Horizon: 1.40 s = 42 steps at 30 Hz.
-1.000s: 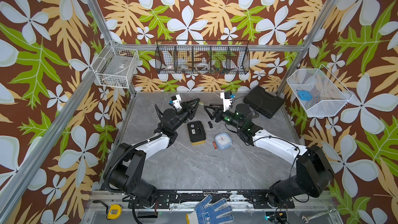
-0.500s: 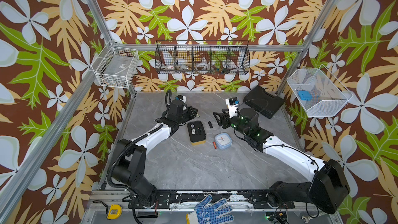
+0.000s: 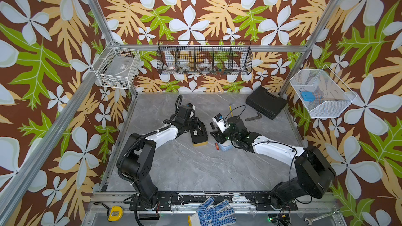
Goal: Insert the battery into the alarm
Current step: Adjust the alarm at the center of the board.
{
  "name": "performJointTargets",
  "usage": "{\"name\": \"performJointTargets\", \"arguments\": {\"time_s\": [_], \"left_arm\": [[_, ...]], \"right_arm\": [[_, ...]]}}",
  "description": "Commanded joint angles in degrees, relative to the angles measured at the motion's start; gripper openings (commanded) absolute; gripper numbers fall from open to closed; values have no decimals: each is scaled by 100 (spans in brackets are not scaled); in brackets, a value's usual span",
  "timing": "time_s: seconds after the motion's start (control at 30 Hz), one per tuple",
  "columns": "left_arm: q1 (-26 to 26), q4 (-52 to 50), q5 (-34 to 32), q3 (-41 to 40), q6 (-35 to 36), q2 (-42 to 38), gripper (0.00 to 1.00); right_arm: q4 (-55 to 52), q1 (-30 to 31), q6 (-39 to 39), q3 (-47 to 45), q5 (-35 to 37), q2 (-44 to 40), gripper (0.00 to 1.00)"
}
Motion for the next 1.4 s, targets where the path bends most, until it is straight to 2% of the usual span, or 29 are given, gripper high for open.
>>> {"name": "performJointTargets", "arguments": {"time_s": [0.0, 0.27, 0.5, 0.83, 1.1, 1.37], "left_arm": [[3, -9, 93, 32, 224, -2, 8], [3, -212, -39, 79, 468, -69, 8], [3, -125, 22, 36, 515, -7, 8], [3, -145, 49, 77, 725, 68, 7], [3, -127, -34, -57, 1077, 46, 7], [-21, 100, -397, -466, 1148, -94, 7]], "right_arm": [[-216, 170, -1062, 118, 347, 312, 59], [105, 232, -1054, 455, 1309, 992, 55], [96, 242, -1309, 583, 1340, 1362, 52], [214, 559, -1364, 746, 1121, 1675, 49], [310, 634, -1097, 645, 1166, 1530, 48], [977, 614, -637, -165, 1479, 581, 49]]}}
